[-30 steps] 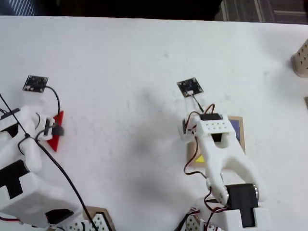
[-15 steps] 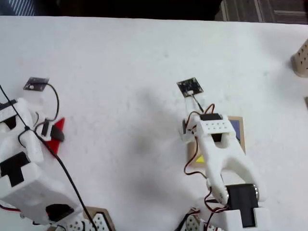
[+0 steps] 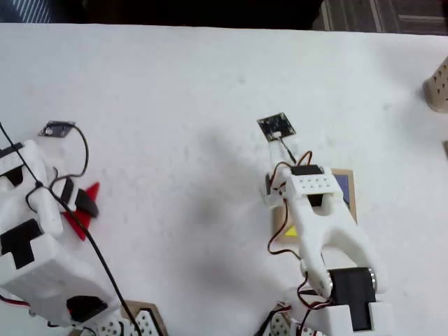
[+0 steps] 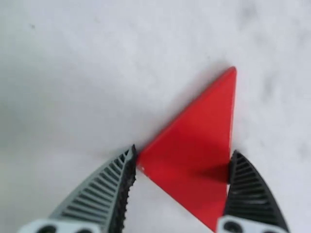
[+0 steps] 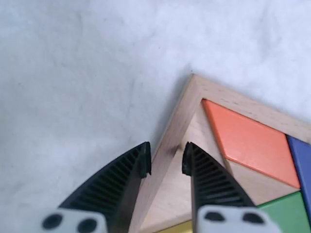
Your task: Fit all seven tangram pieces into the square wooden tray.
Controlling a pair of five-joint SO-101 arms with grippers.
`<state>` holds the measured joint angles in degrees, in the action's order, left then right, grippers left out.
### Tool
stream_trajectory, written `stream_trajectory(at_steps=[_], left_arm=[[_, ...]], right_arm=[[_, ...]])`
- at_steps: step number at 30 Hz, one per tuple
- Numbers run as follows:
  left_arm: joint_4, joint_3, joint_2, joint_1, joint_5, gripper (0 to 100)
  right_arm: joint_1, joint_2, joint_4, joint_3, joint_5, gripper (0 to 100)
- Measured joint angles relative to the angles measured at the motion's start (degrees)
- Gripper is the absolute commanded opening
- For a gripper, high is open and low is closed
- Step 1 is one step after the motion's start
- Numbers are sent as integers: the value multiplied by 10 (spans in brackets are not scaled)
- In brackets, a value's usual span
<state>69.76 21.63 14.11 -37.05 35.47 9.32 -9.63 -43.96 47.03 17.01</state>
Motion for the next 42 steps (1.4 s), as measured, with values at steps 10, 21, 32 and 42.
stream_trajectory(at_steps=[10, 21, 32, 42], left_arm=[[109, -91, 1, 0, 0, 142], [184, -150, 1, 23, -9, 142], [186, -125, -107, 154, -105, 146], [166, -124, -120, 377, -128, 146]], right_arm=[[0, 0, 0, 0, 0, 112], [0, 0, 0, 0, 0, 112], [-57, -118, -43, 50, -13, 112], [-207, -197, -47, 95, -40, 112]])
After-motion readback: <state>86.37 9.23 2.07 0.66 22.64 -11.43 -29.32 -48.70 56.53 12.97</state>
